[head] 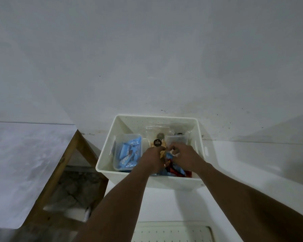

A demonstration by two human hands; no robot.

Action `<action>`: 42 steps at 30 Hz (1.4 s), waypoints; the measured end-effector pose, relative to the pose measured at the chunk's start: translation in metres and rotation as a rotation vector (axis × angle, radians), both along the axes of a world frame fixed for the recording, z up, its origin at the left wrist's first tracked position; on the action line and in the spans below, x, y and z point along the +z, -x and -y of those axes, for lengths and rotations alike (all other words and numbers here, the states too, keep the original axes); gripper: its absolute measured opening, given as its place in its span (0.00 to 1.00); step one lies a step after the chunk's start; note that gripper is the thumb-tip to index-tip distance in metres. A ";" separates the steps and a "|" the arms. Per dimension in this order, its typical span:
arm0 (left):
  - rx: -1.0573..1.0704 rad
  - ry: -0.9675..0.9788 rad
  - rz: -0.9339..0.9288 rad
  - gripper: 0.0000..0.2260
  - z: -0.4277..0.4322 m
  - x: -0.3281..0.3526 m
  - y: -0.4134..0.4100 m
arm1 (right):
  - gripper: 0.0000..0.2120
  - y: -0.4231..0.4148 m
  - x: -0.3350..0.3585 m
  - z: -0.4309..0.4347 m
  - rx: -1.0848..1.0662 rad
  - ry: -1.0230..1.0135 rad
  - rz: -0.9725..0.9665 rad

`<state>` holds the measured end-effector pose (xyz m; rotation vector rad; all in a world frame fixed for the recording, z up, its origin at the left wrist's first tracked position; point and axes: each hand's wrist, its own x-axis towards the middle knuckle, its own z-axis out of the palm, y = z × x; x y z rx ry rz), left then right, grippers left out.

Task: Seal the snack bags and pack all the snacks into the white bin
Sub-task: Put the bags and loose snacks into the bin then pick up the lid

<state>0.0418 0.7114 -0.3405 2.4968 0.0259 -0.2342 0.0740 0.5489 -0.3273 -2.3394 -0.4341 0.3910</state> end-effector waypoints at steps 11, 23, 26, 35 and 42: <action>0.114 -0.054 0.167 0.20 0.002 0.042 0.095 | 0.10 0.085 0.040 0.027 -0.089 0.021 0.143; 0.239 -0.064 0.020 0.18 0.044 -0.037 0.309 | 0.11 0.272 -0.044 0.100 -0.155 0.049 -0.058; 0.300 -0.139 -0.065 0.18 0.041 -0.072 0.370 | 0.11 0.325 -0.081 0.124 -0.190 0.071 -0.098; 0.569 -0.241 -0.257 0.28 0.027 -0.125 0.488 | 0.16 0.416 -0.132 0.162 -0.304 0.289 -0.126; 0.795 -0.110 -0.186 0.34 0.012 -0.101 0.475 | 0.16 0.408 -0.117 0.165 -0.486 0.146 -0.177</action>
